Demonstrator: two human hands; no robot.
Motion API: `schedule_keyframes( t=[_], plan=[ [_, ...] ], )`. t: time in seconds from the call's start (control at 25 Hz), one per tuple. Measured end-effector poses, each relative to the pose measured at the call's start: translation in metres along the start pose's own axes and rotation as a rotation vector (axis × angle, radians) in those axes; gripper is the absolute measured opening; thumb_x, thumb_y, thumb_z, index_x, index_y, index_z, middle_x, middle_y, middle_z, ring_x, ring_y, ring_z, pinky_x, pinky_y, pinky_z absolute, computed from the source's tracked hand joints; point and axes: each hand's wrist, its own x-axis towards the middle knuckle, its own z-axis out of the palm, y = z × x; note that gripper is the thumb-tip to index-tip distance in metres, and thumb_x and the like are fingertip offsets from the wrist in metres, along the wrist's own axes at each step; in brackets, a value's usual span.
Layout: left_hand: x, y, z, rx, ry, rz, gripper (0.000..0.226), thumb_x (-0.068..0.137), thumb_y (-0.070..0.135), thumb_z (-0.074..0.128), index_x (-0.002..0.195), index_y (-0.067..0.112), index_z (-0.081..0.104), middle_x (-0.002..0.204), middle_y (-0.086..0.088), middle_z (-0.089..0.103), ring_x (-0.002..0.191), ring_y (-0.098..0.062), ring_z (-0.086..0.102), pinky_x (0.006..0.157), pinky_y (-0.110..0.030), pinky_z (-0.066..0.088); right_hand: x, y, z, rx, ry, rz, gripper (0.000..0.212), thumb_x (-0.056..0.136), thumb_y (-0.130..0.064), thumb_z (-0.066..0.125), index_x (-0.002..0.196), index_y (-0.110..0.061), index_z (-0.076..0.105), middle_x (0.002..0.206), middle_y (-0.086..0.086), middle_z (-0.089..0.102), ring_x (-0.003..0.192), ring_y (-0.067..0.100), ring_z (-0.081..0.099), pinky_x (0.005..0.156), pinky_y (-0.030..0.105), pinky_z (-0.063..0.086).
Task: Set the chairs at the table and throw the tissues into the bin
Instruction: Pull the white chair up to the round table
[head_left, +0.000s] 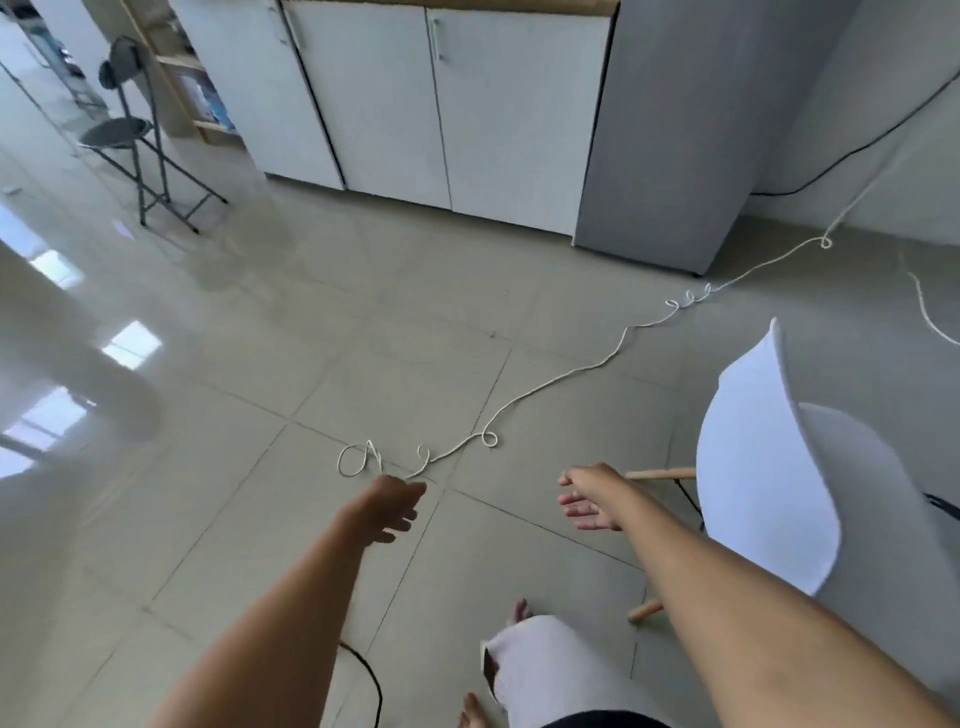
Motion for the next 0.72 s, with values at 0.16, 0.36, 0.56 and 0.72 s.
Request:
schedule_keyframes(
  t=[0.16, 0.36, 0.56, 0.72],
  plan=[
    [0.057, 0.092, -0.003, 0.156, -0.124, 0.08, 0.02, 0.093, 0.031, 0.049, 0.08, 0.015, 0.051, 0.072, -0.001, 0.054, 0.06, -0.015, 0.051, 0.058, -0.021, 0.034, 0.047, -0.039, -0.031, 0.227, 0.102, 0.044, 0.02, 0.092, -0.017, 0.042, 0.073, -0.016, 0.048, 0.072, 0.004, 0.053, 0.06, 0.017, 0.05, 0.075, 0.034, 0.043],
    [0.109, 0.212, 0.008, 0.325, -0.183, 0.162, 0.025, 0.096, 0.032, 0.046, 0.079, 0.015, 0.05, 0.072, -0.001, 0.053, 0.059, -0.014, 0.047, 0.059, -0.021, 0.032, 0.088, -0.083, -0.076, 0.461, 0.177, 0.075, 0.019, 0.091, -0.016, 0.042, 0.074, -0.014, 0.05, 0.072, 0.005, 0.053, 0.06, 0.018, 0.05, 0.064, 0.028, 0.041],
    [0.14, 0.318, 0.056, 0.556, -0.33, 0.296, 0.028, 0.096, 0.032, 0.05, 0.072, 0.017, 0.048, 0.071, 0.0, 0.053, 0.06, -0.012, 0.048, 0.058, -0.021, 0.031, 0.093, -0.088, -0.114, 0.715, 0.244, 0.164, 0.018, 0.09, -0.016, 0.042, 0.075, -0.012, 0.052, 0.069, 0.003, 0.053, 0.061, 0.016, 0.049, 0.065, 0.029, 0.042],
    [0.152, 0.375, 0.1, 0.792, -0.525, 0.393, 0.025, 0.094, 0.036, 0.054, 0.075, 0.02, 0.05, 0.073, 0.002, 0.056, 0.061, -0.011, 0.049, 0.059, -0.021, 0.031, 0.085, -0.073, -0.122, 0.896, 0.319, 0.249, 0.012, 0.091, -0.022, 0.046, 0.097, -0.014, 0.054, 0.073, 0.0, 0.053, 0.062, 0.013, 0.049, 0.061, 0.026, 0.042]
  ],
)
